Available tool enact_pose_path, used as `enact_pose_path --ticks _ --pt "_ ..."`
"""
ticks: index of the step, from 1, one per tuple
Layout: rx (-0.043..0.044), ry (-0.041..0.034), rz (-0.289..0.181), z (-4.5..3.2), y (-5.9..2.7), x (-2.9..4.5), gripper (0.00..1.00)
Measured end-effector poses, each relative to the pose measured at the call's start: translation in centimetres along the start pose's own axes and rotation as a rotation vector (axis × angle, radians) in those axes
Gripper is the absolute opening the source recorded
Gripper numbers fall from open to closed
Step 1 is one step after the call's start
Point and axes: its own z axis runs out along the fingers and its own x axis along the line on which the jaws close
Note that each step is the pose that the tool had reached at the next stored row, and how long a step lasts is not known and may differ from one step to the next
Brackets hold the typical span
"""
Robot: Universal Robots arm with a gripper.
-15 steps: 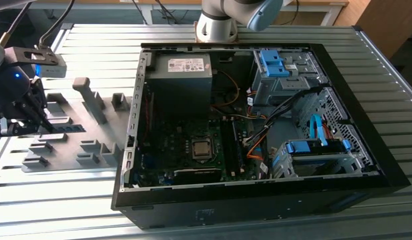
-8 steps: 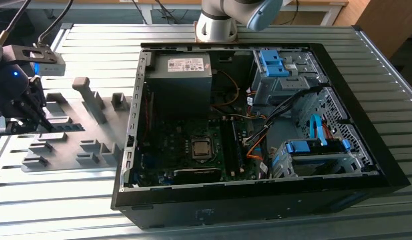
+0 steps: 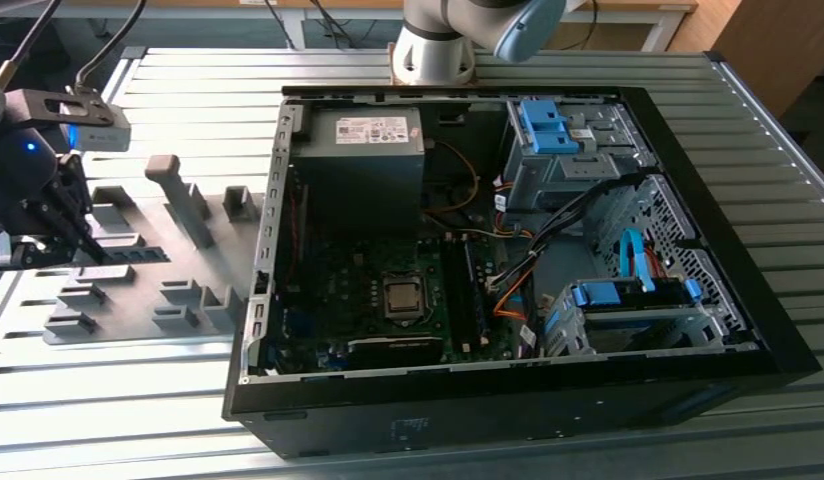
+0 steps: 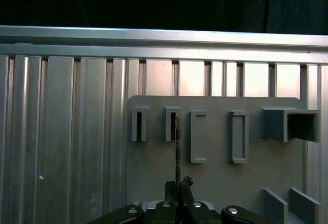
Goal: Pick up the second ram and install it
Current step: 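Pick up the second ram and move it above second insertion slot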
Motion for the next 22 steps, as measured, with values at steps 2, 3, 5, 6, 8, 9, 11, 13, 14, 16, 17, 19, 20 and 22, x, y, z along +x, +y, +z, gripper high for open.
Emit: enact_pose_path --ticks 2,3,5,6,8,9,11,13,14,16,17,19,20,22 --pt "-0.0001 0.0001 0.0 -0.01 0.0 0.0 0.14" --pt "-0.0001 0.0 0.0 -0.01 0.0 0.0 0.14" --pt "-0.0001 0.0 0.0 -0.02 0.0 0.0 0.14" --pt "-0.0001 0.0001 0.0 -0.04 0.0 0.0 0.14" --pt "-0.0003 0.0002 0.0 -0.12 0.0 0.0 0.14" --pt "-0.0001 0.0 0.0 -0.14 0.0 0.0 0.14" --pt "0.0 -0.0001 0.0 -0.17 0.0 -0.01 0.14" --pt "-0.0002 0.0001 0.0 -0.35 0.0 -0.01 0.14" --pt "-0.0001 0.0 0.0 -0.38 0.0 -0.01 0.14" --pt "-0.0002 0.0001 0.0 -0.45 0.0 -0.01 0.14" --pt "-0.0002 0.0001 0.0 -0.48 0.0 -0.01 0.14" --pt "-0.0001 0.0001 0.0 -0.56 0.01 -0.01 0.14" --pt "-0.0001 0.0 0.0 -0.6 0.0 -0.01 0.14" --pt "-0.0002 0.0001 0.0 -0.69 0.01 -0.02 0.14"
